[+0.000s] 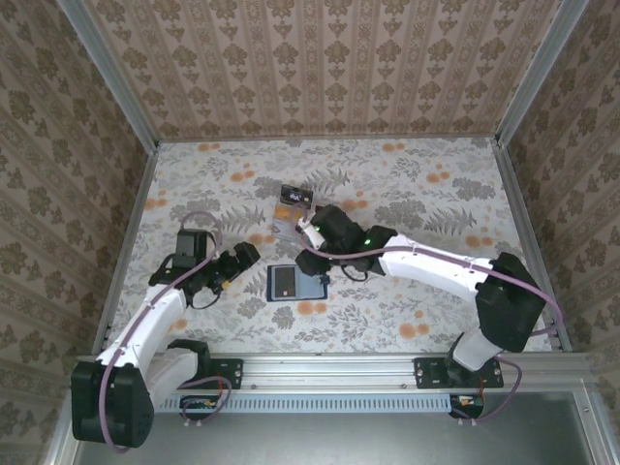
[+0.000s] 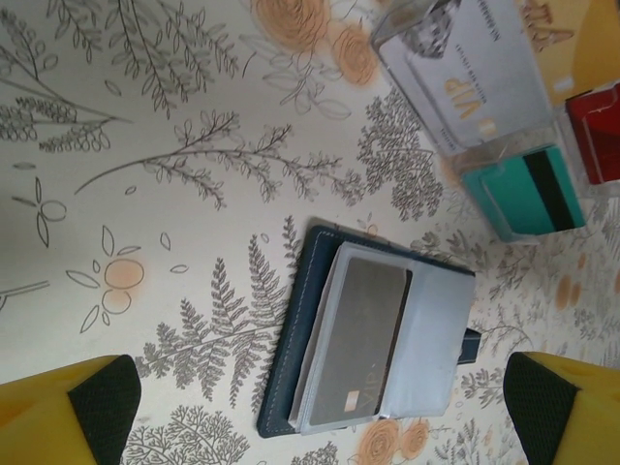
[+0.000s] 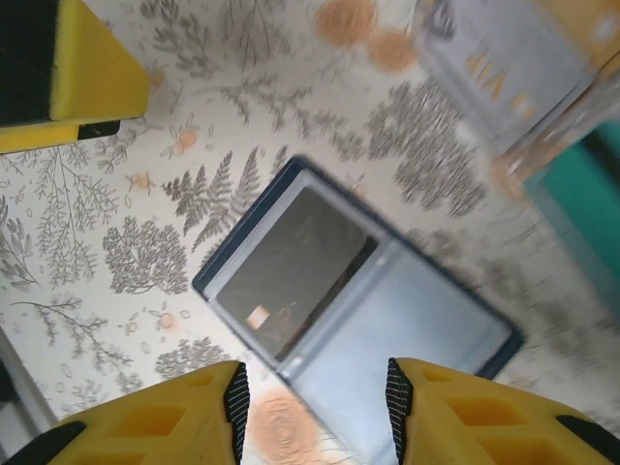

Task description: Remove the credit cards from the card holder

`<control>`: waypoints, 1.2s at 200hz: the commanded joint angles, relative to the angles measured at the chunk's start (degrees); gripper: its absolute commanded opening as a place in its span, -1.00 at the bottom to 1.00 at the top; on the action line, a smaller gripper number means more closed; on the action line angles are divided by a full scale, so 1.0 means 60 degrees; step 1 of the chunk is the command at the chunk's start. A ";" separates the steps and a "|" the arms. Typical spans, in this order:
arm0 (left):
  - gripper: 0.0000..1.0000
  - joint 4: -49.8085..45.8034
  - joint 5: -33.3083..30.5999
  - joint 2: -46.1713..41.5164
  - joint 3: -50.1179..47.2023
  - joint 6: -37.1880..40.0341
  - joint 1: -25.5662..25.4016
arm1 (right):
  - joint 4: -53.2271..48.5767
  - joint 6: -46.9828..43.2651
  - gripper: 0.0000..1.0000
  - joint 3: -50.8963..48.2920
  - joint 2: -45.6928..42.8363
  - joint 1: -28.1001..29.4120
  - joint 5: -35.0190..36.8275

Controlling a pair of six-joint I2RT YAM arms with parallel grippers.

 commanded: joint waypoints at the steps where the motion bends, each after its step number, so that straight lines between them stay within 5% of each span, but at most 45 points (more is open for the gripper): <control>1: 1.00 0.0295 0.0062 -0.0131 -0.0210 -0.0147 -0.0182 | -0.0476 0.2540 -0.08 0.0284 0.0774 0.0385 0.0279; 40: 1.00 0.0328 -0.0038 -0.0081 -0.0277 -0.0170 -0.0456 | -0.0147 0.4710 -0.17 0.0600 0.1849 0.0421 0.0070; 112: 0.80 0.0626 -0.0057 0.0576 -0.0028 0.0082 -0.1270 | 0.1046 0.5770 -0.30 0.0543 0.2701 -0.0033 -0.0852; 182: 0.15 0.0527 -0.0664 0.2584 0.1093 0.0658 -0.2380 | 0.1854 0.6041 -0.36 0.0149 0.2899 -0.0378 -0.1401; 240: -0.36 0.0928 -0.0824 0.3527 0.1143 0.0604 -0.2396 | 0.2063 0.6089 -0.46 -0.0009 0.3092 -0.0563 -0.1731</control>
